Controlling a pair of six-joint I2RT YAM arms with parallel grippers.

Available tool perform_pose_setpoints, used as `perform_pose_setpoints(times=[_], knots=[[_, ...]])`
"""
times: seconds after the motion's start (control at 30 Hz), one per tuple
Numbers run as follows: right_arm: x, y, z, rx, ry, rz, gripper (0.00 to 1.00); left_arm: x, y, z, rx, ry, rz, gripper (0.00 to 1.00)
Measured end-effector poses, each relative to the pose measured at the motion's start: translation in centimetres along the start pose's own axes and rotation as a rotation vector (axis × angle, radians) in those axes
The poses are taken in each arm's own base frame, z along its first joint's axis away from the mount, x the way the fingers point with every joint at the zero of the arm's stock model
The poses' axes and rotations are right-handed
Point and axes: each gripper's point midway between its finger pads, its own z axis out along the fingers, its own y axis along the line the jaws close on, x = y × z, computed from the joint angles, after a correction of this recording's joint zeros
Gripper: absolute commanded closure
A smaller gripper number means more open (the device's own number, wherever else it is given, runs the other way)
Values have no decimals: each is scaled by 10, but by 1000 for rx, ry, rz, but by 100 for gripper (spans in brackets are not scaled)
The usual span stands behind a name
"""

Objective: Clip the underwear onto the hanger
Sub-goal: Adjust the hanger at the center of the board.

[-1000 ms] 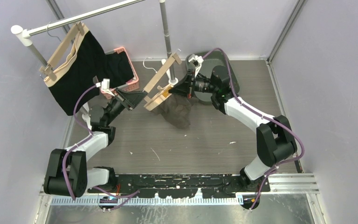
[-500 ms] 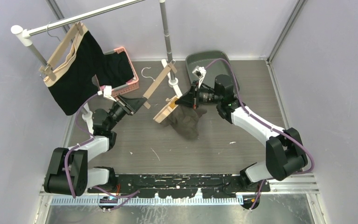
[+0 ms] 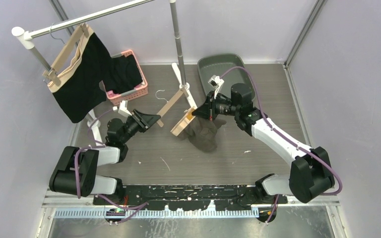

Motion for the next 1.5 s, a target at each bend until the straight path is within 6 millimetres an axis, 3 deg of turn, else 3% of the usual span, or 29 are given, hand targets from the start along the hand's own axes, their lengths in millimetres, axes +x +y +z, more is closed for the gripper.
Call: perform_pose_setpoints(times=[0.17, 0.63, 1.27, 1.5], knots=[[3, -7, -7, 77, 11, 4, 99, 12, 26, -4, -89, 9, -42, 98], [12, -19, -10, 143, 38, 18, 99, 27, 65, -3, -209, 32, -96, 84], [12, -19, -10, 146, 38, 14, 99, 27, 65, -2, -206, 31, -95, 60], [12, -19, -11, 147, 38, 14, 99, 27, 66, -2, -207, 32, -95, 58]])
